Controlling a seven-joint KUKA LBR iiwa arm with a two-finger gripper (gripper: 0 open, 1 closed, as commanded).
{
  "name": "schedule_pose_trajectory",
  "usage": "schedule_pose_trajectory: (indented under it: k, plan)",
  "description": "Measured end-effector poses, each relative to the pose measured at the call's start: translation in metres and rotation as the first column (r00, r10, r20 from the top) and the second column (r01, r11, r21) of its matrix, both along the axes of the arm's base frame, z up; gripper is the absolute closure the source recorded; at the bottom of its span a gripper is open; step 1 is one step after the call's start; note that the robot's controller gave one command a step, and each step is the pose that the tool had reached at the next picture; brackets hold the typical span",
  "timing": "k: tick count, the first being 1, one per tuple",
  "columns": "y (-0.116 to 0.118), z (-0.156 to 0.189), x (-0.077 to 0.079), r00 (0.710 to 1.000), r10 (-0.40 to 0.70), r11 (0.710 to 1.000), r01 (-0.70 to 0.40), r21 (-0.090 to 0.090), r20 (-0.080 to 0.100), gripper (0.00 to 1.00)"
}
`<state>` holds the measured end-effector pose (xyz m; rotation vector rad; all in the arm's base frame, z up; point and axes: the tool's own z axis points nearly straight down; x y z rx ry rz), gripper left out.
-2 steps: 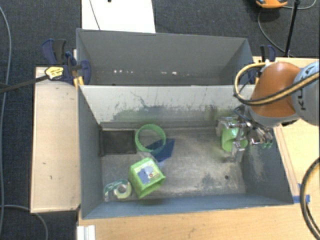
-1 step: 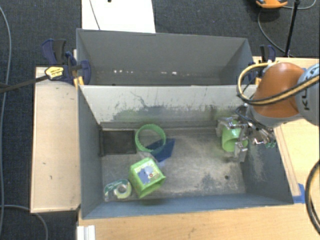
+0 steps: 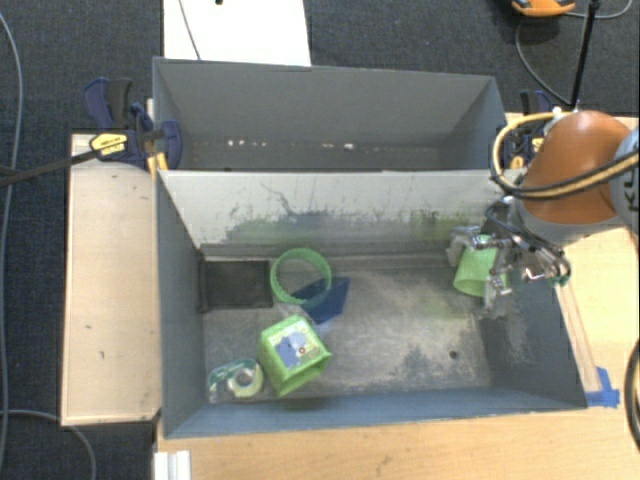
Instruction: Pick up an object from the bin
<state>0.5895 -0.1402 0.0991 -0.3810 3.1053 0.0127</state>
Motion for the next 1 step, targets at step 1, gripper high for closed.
schedule_pose_trajectory:
  k: [1]
  plan:
    - [-0.0045,0.01,-0.0068,0.976,0.216,0.976,-0.216,-0.001,0.007,0.0]
